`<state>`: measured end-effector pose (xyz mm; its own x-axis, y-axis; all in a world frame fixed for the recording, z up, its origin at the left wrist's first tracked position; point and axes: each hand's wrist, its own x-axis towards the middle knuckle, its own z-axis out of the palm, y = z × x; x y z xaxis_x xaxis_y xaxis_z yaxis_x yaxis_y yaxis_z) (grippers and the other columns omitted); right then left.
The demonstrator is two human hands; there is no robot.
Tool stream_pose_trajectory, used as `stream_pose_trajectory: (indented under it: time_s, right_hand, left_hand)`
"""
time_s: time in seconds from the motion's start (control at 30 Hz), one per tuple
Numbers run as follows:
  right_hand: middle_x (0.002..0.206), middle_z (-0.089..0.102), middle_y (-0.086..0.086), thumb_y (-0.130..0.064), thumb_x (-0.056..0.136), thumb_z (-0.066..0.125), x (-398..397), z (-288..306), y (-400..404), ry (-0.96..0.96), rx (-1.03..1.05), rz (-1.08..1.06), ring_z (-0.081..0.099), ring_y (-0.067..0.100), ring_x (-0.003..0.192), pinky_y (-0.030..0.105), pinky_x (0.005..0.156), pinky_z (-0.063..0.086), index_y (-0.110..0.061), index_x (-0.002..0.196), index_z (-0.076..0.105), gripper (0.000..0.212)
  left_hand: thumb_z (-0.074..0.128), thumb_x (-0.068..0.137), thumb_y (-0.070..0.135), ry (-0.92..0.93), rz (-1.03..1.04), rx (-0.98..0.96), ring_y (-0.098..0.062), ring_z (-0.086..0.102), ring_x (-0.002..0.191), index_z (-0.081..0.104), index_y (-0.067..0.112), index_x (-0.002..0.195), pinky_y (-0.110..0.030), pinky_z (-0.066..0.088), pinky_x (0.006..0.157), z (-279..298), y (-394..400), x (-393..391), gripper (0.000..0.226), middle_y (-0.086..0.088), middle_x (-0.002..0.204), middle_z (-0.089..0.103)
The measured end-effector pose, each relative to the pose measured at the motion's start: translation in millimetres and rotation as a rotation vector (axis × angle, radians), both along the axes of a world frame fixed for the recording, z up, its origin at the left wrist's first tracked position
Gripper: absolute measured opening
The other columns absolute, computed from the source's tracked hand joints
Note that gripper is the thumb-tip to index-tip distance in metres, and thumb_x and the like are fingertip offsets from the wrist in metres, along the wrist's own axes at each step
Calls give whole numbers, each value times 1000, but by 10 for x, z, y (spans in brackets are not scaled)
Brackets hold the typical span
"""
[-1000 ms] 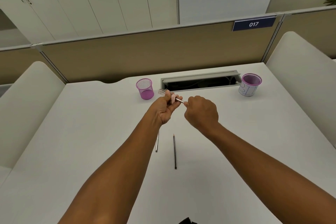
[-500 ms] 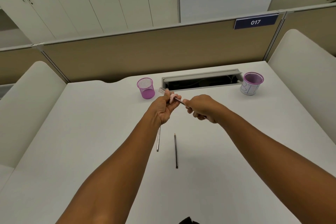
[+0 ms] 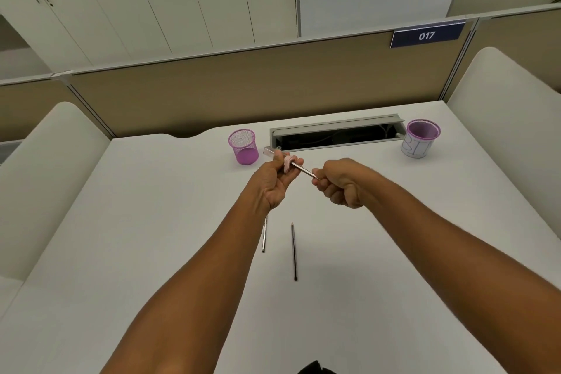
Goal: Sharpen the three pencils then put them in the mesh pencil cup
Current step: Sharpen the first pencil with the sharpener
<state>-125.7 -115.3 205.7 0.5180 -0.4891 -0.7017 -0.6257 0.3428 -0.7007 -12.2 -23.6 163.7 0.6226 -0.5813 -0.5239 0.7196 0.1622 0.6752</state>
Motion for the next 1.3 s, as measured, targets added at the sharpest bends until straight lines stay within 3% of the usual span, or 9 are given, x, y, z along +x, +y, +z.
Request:
stream_pose_trajectory:
  time_s: [0.1,0.37,0.43,0.6,0.7,0.93,1.1,1.2,1.3]
  right_hand:
    - [64,48,3,-27,101,43,1,0,18,-4,-114,86,32,10,49,19,40,26,-5,83,62,34]
    - [67,49,-1,-31,100,42,-75,-262,206,2,-1354,343,46,18,58,24,48,20,-15,75,49,30]
    - [66,48,0,-31,99,44,-45,-212,211,71,-1225,320,43,15,55,23,47,22,-13,75,52,31]
    - [53,45,-1,-30,101,44,-2,96,2,-12,75,33,27,7,44,18,38,21,-7,76,60,38]
    - [60,49,2,-33,101,46,-26,54,19,12,-81,114,33,9,49,20,44,27,-5,82,64,38]
    - [86,58,1,-35,100,44,-67,-230,190,42,-1156,421,55,17,74,29,63,43,-14,103,57,25]
    - [88,62,6,-29,102,39,-145,-362,214,82,-1519,354,48,16,64,21,51,25,-10,102,64,31]
    - [83,61,5,-28,100,40,-108,-276,250,131,-1433,348,48,18,64,23,52,28,-11,94,64,30]
    - [72,52,3,-30,97,45,8,-68,134,76,-612,154,44,16,58,25,50,32,-9,85,63,30]
  left_hand:
    - [52,98,21,-13,12,2,-27,68,79,58,-2,100,-41,54,90,54,-32,26,23,-20,92,65]
    - [54,98,19,-12,13,17,-29,68,80,57,-1,97,-43,53,91,114,-51,29,20,-20,92,65]
    - [54,98,20,-18,7,18,-28,68,79,57,-1,96,-43,53,91,103,-52,5,21,-20,90,66]
    - [54,97,23,-29,-14,27,-25,72,68,57,-2,100,-39,57,82,55,-15,-16,25,-20,89,67]
    - [54,97,23,-31,-6,31,-26,70,73,57,-1,99,-40,56,85,49,-25,-18,24,-19,86,67]
    - [54,97,22,-11,47,24,-27,68,78,55,-1,102,-42,54,86,58,-28,-34,24,-19,89,65]
    - [56,96,22,24,36,4,-30,68,82,55,-3,111,-44,53,90,38,-36,-56,29,-20,93,65]
    - [56,96,22,33,6,-5,-30,68,82,56,-3,105,-44,53,93,58,-40,-41,27,-21,94,65]
    - [54,97,21,-7,-22,-7,-29,68,82,57,-3,101,-41,55,87,80,-31,-9,25,-20,94,65]
